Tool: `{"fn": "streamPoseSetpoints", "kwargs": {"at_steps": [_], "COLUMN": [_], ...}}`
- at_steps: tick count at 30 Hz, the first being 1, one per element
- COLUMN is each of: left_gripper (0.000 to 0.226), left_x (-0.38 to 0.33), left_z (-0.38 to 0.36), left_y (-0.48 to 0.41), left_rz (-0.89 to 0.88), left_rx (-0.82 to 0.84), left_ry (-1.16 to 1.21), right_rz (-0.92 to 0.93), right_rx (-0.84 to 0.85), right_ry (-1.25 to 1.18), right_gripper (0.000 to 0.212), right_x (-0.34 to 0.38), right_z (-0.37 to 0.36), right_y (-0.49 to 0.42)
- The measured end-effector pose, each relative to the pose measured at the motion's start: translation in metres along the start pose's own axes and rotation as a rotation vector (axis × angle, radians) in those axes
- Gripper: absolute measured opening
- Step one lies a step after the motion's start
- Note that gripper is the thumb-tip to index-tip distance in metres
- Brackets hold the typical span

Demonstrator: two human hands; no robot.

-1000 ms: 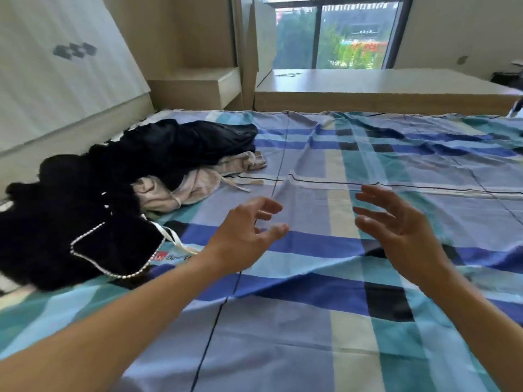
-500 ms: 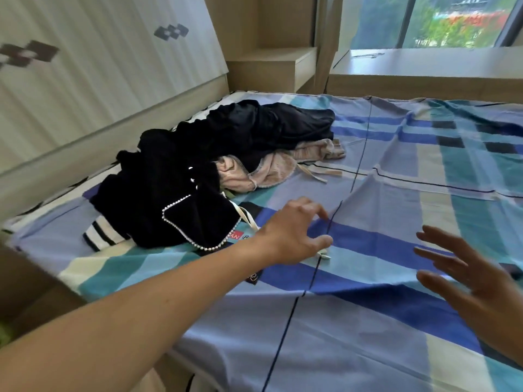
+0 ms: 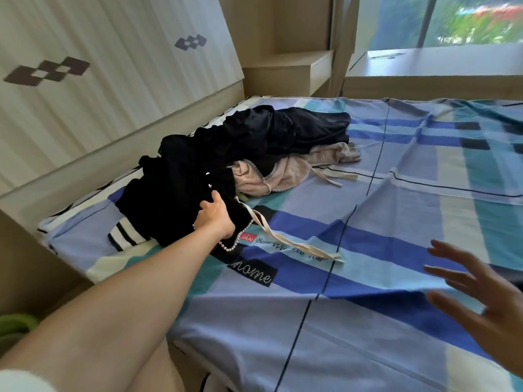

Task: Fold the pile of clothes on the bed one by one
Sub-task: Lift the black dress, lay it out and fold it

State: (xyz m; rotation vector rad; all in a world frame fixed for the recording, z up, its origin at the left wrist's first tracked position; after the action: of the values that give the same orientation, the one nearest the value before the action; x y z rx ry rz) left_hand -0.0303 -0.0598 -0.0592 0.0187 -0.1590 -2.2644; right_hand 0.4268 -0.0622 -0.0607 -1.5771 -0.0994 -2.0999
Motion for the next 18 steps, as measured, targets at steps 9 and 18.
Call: {"fn": "streamPoseSetpoints", "kwargs": {"at_steps": [9, 18], "left_gripper": [0.06, 0.052], "left_x": [-0.037, -0.112], "left_z": [0.046, 0.066], "left_y": [0.024, 0.138], "left_rz": [-0.252, -0.647], "left_rx": [-0.119, 0.198], "left_ry": [0.519, 1.027], "right_rz": [-0.04, -0.153], "right_rx": [0.011, 0.099], "right_ry": [0.028, -0.271], "right_gripper": [0.068, 0.093], "right_x": [0.01, 0.024], "right_z": [-0.007, -0.033], "right_y": [0.001, 0.002]}}
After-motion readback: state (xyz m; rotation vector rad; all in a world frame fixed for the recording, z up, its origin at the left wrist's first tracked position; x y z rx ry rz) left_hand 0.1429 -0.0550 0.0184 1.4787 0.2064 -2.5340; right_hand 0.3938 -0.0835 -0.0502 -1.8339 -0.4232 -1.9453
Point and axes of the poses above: each hand's wrist, its own y-axis away from the middle knuckle, its own z-axis out of the back of the hand, x = y × z, the point moved 2 cm from there along -y, towards the middle knuckle, and after that the axes turned 11 degrees about -y, right-handed, at the moved point
